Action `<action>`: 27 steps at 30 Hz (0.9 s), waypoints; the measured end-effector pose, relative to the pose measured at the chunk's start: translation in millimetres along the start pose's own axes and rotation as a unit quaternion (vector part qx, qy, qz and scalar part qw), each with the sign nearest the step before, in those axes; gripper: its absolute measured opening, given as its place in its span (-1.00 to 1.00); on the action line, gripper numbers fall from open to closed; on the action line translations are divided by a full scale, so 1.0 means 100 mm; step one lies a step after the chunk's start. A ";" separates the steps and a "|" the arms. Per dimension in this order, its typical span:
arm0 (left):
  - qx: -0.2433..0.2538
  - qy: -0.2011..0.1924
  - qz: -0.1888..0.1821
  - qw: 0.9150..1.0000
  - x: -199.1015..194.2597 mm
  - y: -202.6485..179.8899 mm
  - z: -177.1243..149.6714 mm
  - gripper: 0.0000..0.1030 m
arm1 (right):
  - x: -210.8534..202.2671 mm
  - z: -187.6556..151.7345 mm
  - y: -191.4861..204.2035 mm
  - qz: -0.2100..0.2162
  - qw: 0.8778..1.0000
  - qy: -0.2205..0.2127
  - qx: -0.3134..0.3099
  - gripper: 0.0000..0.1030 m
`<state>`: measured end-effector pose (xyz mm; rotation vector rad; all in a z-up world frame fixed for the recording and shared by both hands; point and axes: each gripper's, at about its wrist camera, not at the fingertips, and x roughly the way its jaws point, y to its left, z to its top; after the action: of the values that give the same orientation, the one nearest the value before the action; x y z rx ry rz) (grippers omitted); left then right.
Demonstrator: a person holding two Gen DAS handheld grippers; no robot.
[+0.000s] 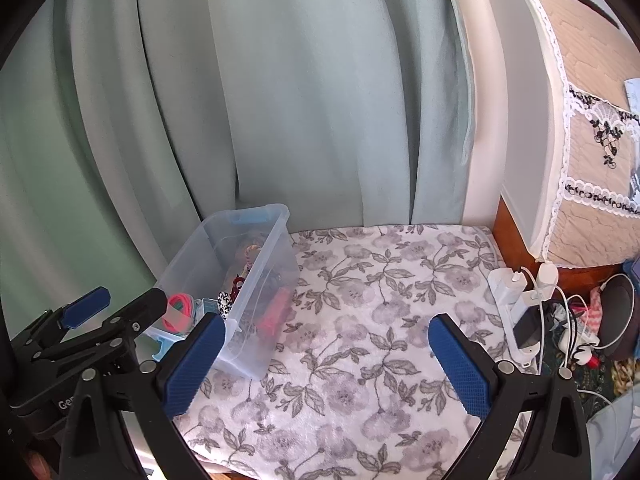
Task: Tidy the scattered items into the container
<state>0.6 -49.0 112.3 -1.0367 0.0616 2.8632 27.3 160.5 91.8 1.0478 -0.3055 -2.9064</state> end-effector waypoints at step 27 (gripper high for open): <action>0.002 0.004 0.008 1.000 0.08 0.04 -0.08 0.78 | 0.08 -0.05 0.02 -0.016 1.000 0.019 -0.006 1.00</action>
<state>-0.9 -52.5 101.1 -1.0514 0.0773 2.8714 24.1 156.8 82.9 1.1158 -0.2706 -2.9079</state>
